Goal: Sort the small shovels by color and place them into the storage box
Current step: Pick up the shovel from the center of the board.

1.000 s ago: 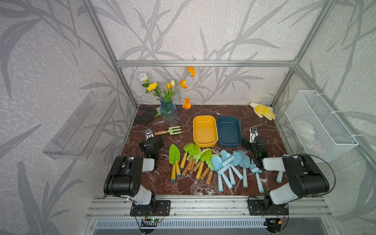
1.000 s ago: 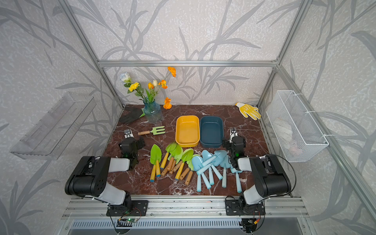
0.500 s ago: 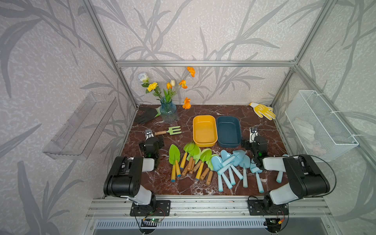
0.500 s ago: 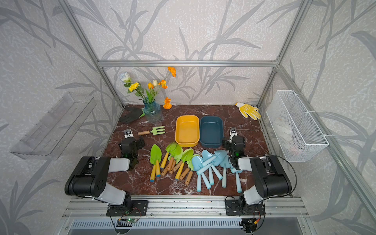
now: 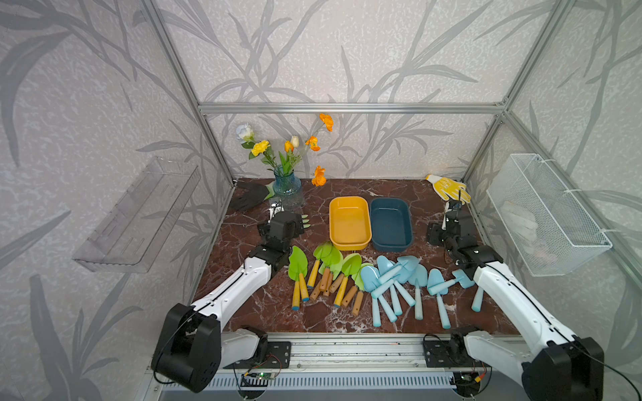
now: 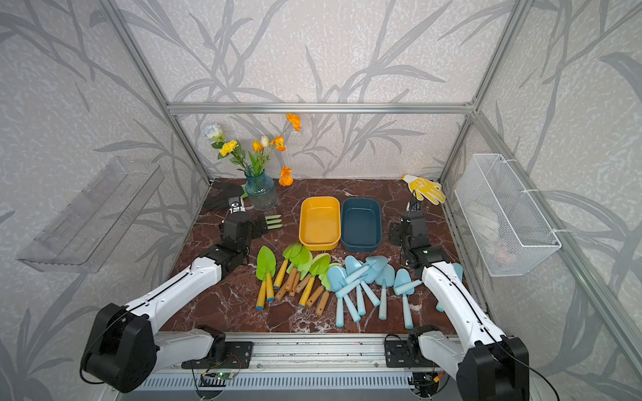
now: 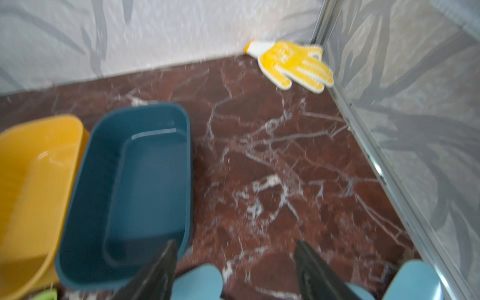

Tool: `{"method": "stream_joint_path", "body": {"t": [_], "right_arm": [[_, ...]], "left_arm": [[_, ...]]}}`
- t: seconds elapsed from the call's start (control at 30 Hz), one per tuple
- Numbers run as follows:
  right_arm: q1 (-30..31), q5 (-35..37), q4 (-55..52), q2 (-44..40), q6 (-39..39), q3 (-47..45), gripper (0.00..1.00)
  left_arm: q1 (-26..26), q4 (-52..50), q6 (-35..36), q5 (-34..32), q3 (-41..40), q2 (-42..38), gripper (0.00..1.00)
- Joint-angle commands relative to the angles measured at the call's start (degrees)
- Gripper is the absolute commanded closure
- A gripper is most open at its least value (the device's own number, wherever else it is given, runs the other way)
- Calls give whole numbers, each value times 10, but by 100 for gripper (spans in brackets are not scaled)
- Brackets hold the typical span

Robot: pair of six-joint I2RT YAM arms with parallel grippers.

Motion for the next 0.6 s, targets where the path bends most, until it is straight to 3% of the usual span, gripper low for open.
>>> {"method": "stream_joint_path", "body": {"t": [0.0, 0.17, 0.37, 0.57], "right_arm": [[41, -40, -220, -28, 80, 6, 39], [51, -141, -299, -57, 144, -25, 56], [68, -194, -314, -56, 191, -70, 57], [89, -183, -314, -35, 199, -84, 55]], "left_arm": [[-46, -63, -125, -19, 3, -6, 0], [-130, -68, -130, -41, 65, 45, 0], [-186, -151, -122, -73, 182, 129, 0], [-201, -161, -136, -47, 201, 156, 0]]}}
